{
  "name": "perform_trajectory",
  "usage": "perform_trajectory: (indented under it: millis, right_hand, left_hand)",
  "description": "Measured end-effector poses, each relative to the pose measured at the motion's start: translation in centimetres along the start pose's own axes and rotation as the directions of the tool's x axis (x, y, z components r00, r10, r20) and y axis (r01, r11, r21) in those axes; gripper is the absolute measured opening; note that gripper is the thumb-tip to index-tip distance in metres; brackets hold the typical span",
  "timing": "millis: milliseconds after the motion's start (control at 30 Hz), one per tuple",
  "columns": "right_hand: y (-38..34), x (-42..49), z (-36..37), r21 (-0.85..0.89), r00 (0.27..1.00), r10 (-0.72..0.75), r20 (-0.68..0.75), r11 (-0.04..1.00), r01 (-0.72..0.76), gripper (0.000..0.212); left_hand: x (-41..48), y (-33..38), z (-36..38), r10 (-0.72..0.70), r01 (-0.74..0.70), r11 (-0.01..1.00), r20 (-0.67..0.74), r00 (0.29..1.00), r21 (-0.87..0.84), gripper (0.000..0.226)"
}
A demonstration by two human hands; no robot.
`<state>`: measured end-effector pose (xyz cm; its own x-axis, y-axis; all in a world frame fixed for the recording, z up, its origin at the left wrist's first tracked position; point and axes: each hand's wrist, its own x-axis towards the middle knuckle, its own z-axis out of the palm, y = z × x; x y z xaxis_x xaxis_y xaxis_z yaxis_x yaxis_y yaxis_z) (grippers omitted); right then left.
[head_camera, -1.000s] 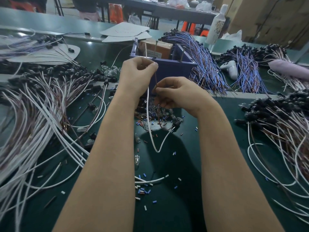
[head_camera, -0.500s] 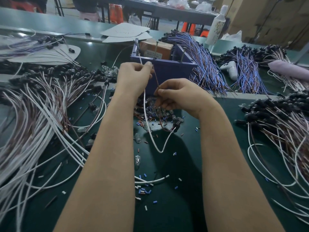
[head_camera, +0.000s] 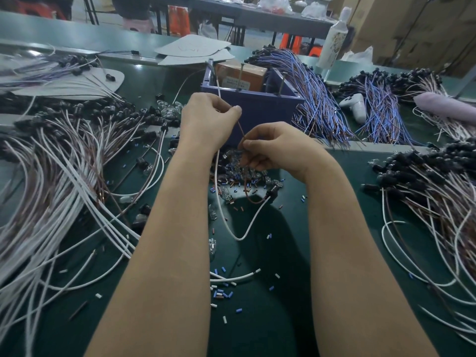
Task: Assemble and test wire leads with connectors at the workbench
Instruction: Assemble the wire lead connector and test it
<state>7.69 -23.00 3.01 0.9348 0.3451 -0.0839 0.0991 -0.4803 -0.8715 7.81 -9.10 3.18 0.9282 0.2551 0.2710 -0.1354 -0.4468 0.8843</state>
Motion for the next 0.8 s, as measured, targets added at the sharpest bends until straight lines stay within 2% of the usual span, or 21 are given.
perform_trajectory:
  millis: [200, 300, 367, 433, 500, 633, 800]
  right_hand:
    - [0.2, 0.2, 0.1, -0.034, 1.000, 0.008, 0.016, 0.999, -0.007, 0.019]
    - [0.2, 0.2, 0.1, -0.029, 1.000, 0.013, 0.011, 1.000, -0.012, 0.019]
    - [0.3, 0.5, 0.0, 0.055, 0.985, -0.017, -0.171, 0.998, 0.026, 0.027]
    - [0.4, 0.8, -0.5, 0.173, 0.924, -0.014, -0.381, 0.981, 0.087, 0.030]
    - [0.6, 1.0, -0.8, 0.295, 0.885, 0.028, -0.465, 0.947, 0.125, 0.029]
    - [1.3, 1.0, -0.9, 0.372, 0.890, 0.064, -0.452, 0.920, 0.123, 0.022]
    - [1.3, 1.0, -1.0, 0.432, 0.893, 0.098, -0.439, 0.895, 0.114, 0.016]
  left_hand:
    - [-0.1, 0.2, 0.1, 0.027, -0.028, 0.998, 0.013, 1.000, 0.056, 0.024]
    - [-0.3, 0.1, 0.0, 0.054, -0.064, 0.993, 0.099, 0.994, 0.095, 0.022]
    - [-0.4, 0.2, -0.1, 0.085, -0.121, 0.981, 0.225, 0.971, 0.150, 0.020]
    - [-0.6, 0.5, 0.0, 0.124, -0.194, 0.965, 0.348, 0.929, 0.175, 0.017]
    - [-0.8, 0.9, 0.2, 0.156, -0.252, 0.952, 0.434, 0.888, 0.174, 0.015]
    - [-1.0, 1.4, 0.4, 0.169, -0.311, 0.929, 0.520, 0.837, 0.199, 0.017]
    - [-1.1, 1.5, 0.4, 0.179, -0.341, 0.914, 0.532, 0.828, 0.222, 0.016]
